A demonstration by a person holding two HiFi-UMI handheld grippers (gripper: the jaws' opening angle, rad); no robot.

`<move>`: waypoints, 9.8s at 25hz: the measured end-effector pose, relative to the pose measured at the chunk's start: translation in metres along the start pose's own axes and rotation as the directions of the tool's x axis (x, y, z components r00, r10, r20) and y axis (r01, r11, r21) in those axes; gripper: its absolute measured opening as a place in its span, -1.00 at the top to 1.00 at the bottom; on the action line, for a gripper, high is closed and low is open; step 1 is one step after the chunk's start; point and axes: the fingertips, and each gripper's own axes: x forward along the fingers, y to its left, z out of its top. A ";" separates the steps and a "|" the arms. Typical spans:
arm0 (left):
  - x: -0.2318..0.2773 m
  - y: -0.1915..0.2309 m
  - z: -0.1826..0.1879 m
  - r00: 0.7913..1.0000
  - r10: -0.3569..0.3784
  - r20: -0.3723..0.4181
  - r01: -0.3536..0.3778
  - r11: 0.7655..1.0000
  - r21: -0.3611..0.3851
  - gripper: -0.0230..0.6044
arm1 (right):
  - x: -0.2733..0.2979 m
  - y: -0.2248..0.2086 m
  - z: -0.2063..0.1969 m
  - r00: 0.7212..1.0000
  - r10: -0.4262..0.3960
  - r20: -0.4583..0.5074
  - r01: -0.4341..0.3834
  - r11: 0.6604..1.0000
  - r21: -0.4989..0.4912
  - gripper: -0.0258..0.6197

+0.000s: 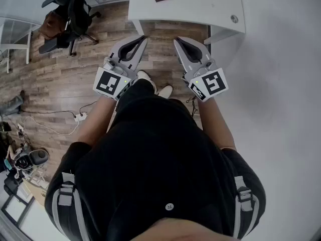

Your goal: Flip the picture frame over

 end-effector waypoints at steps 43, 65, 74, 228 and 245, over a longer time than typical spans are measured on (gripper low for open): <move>-0.008 -0.068 -0.013 0.999 0.011 -0.049 -0.011 1.000 0.009 0.91 | -0.060 0.002 -0.018 1.000 -0.007 -0.024 0.008 0.999 0.042 -0.04; -0.007 0.047 -0.028 0.999 0.026 -0.048 -0.026 1.000 -0.010 0.91 | 0.055 -0.016 -0.035 0.991 -0.026 -0.129 0.032 0.998 0.047 -0.13; 0.007 0.125 -0.032 0.999 -0.024 -0.036 0.022 0.999 -0.032 0.91 | 0.125 -0.028 -0.042 0.982 -0.066 -0.177 0.076 0.996 0.047 -0.13; 0.274 0.382 -0.130 0.992 -0.068 -0.103 0.058 0.993 -0.098 0.91 | 0.373 -0.327 -0.272 0.731 -0.094 -0.676 0.429 0.834 0.348 0.76; 0.275 0.375 -0.142 0.993 -0.027 -0.114 0.013 0.992 -0.127 0.91 | 0.375 -0.318 -0.267 0.904 0.127 -0.409 0.283 0.538 0.794 0.76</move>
